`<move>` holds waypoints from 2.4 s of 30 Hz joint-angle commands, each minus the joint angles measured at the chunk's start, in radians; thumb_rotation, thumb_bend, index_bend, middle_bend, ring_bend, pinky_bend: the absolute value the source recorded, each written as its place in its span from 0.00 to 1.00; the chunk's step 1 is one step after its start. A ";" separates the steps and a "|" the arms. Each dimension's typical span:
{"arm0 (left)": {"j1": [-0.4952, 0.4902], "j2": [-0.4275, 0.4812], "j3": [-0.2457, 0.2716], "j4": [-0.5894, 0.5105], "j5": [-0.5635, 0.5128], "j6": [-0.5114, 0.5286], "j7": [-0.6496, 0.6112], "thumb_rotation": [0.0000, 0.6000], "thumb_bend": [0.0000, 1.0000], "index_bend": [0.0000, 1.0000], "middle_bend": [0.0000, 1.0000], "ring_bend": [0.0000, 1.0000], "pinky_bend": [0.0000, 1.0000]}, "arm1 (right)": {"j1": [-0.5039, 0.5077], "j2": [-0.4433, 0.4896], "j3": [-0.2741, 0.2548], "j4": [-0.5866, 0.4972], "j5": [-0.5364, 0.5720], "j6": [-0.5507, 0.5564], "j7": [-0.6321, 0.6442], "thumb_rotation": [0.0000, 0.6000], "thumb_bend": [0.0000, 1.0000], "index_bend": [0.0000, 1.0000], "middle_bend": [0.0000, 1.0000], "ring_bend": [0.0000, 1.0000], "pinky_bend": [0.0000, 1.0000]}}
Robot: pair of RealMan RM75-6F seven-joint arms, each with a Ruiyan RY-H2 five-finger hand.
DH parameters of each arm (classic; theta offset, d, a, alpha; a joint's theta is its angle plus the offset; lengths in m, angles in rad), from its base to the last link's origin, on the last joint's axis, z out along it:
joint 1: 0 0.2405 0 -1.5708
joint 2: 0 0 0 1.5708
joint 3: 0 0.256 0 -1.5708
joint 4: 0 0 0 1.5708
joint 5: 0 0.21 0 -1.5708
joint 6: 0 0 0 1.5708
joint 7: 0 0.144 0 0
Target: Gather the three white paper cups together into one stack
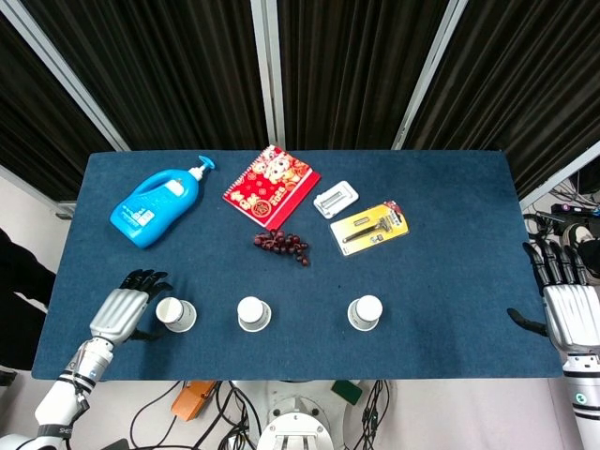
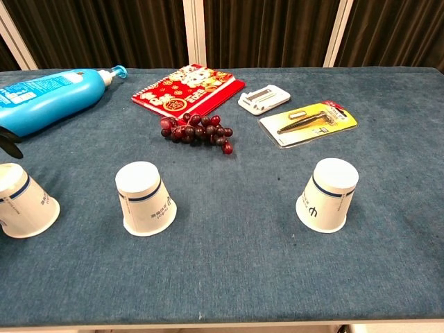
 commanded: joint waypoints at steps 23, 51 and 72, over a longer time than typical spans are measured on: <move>-0.072 -0.072 -0.024 -0.024 0.028 -0.006 0.021 1.00 0.27 0.45 0.17 0.09 0.00 | 0.000 -0.007 -0.003 0.020 0.008 -0.004 0.021 1.00 0.19 0.00 0.00 0.00 0.02; -0.157 -0.159 -0.030 -0.071 -0.103 -0.038 0.231 0.99 0.20 0.25 0.17 0.09 0.00 | 0.050 -0.005 -0.032 0.012 -0.040 -0.097 0.053 1.00 0.19 0.00 0.00 0.00 0.03; 0.026 -0.009 -0.013 -0.054 -0.056 0.248 0.067 0.99 0.19 0.23 0.16 0.09 0.00 | 0.453 -0.108 -0.018 -0.086 -0.067 -0.658 -0.028 1.00 0.31 0.13 0.00 0.00 0.13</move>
